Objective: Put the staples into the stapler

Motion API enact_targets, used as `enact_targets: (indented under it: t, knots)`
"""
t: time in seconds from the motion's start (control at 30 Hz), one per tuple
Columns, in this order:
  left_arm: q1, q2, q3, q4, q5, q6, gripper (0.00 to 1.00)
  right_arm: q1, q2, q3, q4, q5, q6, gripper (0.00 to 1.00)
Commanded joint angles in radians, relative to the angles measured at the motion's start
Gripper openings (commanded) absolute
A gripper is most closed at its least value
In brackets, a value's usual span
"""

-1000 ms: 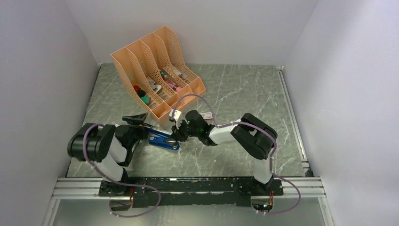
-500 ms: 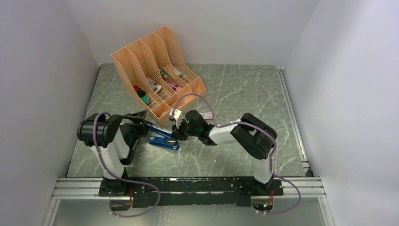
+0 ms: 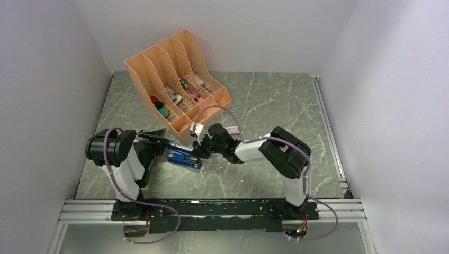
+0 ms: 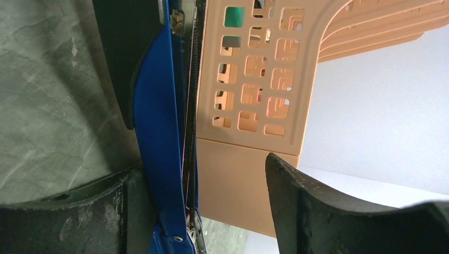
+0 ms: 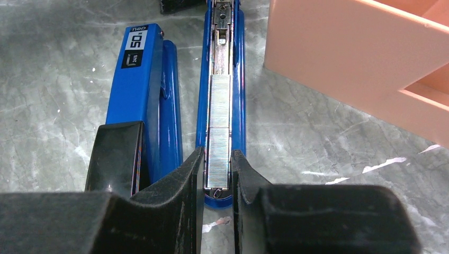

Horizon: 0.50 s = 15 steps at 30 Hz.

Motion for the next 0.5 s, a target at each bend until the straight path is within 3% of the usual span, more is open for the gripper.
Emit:
enact_targets:
  t: [0.0,0.13,0.27,0.47]
  knots:
    - [0.017,0.022,-0.099,0.278,-0.020,0.175,0.74,0.012,0.031,-0.006,-0.063,-0.039,-0.009,0.00]
    - [0.017,-0.036,-0.098,0.232,-0.005,0.256,0.69,0.012,0.033,-0.007,-0.060,-0.042,-0.008,0.00]
    - [0.017,-0.177,-0.090,0.070,0.011,0.360,0.64,0.012,0.034,-0.007,-0.061,-0.044,-0.009,0.00]
    - [-0.026,-0.551,-0.028,-0.437,-0.072,0.563,0.60,0.012,0.041,-0.006,-0.061,-0.049,-0.010,0.00]
